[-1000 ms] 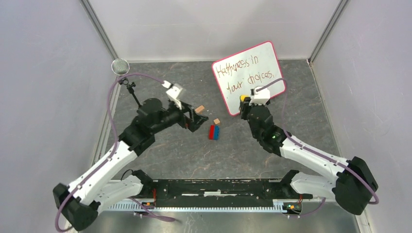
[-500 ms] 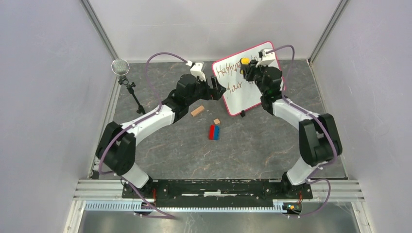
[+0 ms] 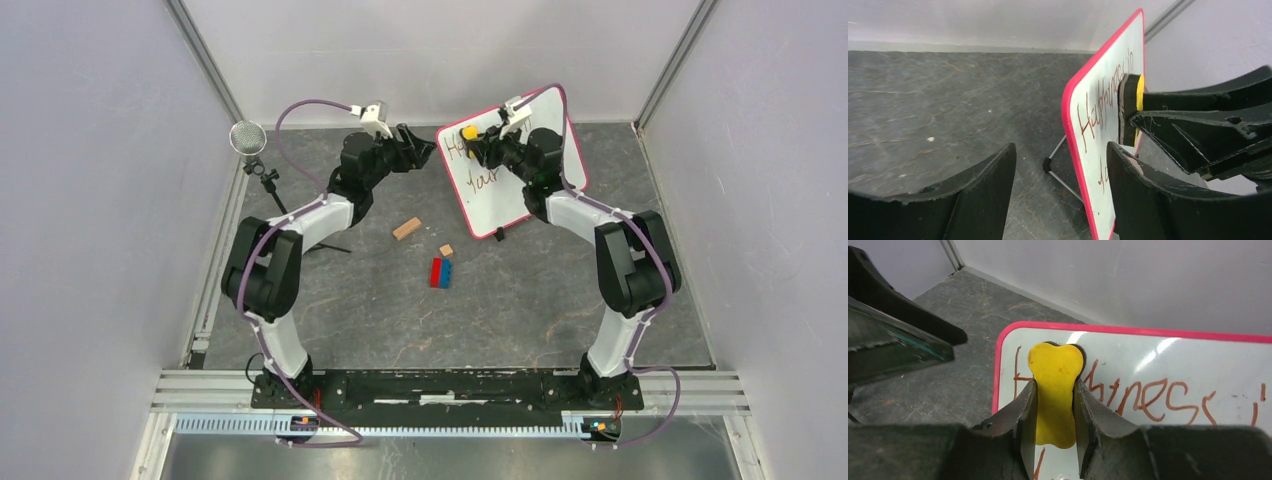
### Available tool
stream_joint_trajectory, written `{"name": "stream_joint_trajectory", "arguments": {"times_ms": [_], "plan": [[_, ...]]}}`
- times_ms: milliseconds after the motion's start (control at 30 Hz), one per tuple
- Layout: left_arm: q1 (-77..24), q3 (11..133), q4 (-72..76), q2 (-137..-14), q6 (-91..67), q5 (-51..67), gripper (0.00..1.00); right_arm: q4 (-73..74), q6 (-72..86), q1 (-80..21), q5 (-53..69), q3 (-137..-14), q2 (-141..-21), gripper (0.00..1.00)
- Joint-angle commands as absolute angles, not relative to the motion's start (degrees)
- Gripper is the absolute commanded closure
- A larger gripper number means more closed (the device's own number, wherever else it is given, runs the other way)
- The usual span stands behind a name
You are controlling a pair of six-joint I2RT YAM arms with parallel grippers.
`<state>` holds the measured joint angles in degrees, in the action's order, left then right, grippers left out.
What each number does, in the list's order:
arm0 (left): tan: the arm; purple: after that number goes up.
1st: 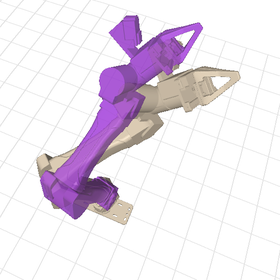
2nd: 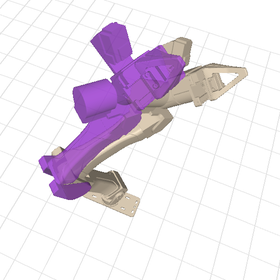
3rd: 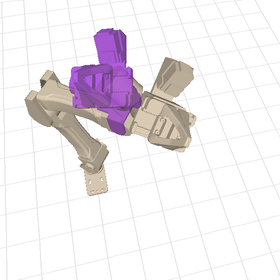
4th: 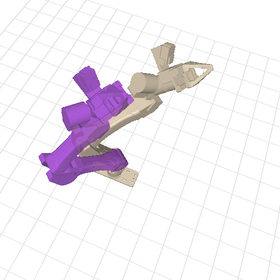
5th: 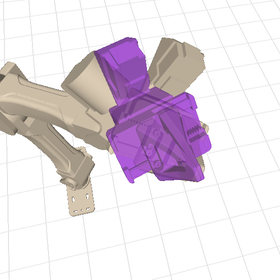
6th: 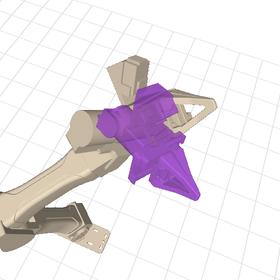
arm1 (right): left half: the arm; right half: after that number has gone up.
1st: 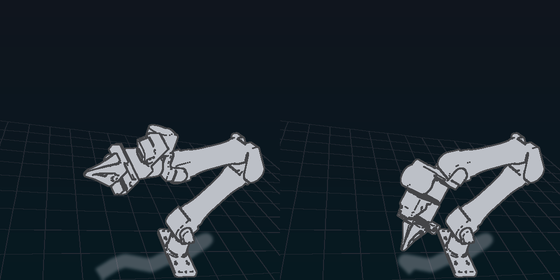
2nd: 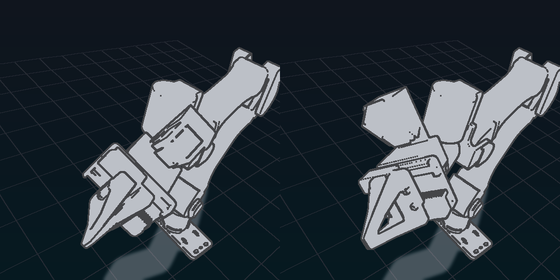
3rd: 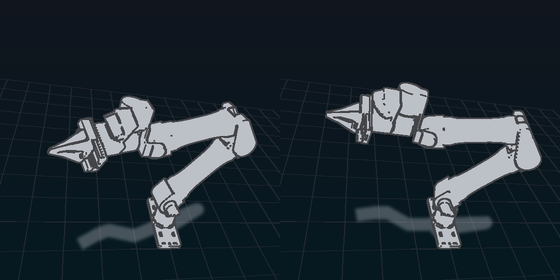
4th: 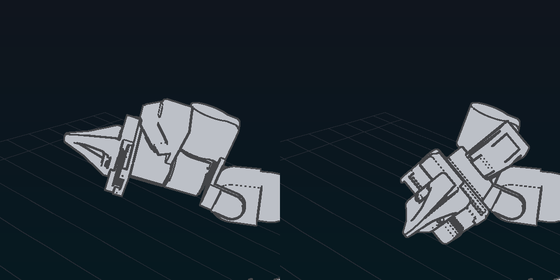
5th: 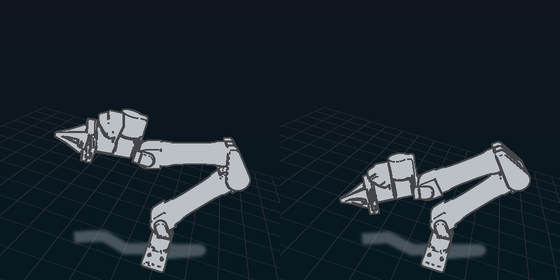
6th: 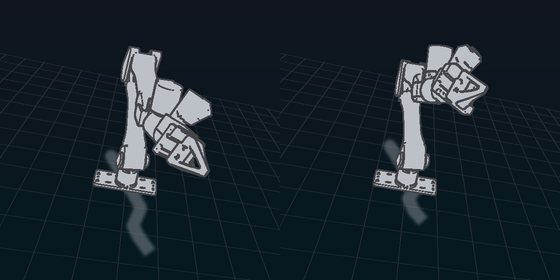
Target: Erase the whiteboard
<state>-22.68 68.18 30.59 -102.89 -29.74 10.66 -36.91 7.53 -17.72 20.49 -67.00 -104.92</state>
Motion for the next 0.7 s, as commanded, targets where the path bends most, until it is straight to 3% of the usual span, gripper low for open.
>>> {"name": "stream_joint_trajectory", "arguments": {"times_ms": [0,133,367,667], "plan": [[-22.9,73.1,38.0,-108.3,-32.1,20.5,0.29,-34.2,2.4,-20.3,18.4,-72.0,-106.6,0.87],[-22.0,74.6,39.8,-111.5,-33.4,23.3,0.41,-30.3,0.7,-21.7,17.4,-77.6,-109.9,0.86],[-21.2,74.6,43.9,-114.3,-36.1,25.8,0.5,-28.0,-1.4,-23.0,14.1,-79.1,-111.1,0.85],[-21.3,76.5,43.3,-116.5,-35.2,26.4,0.59,-23.7,-2.1,-23.5,10.5,-79.9,-109.9,0.5]]}}
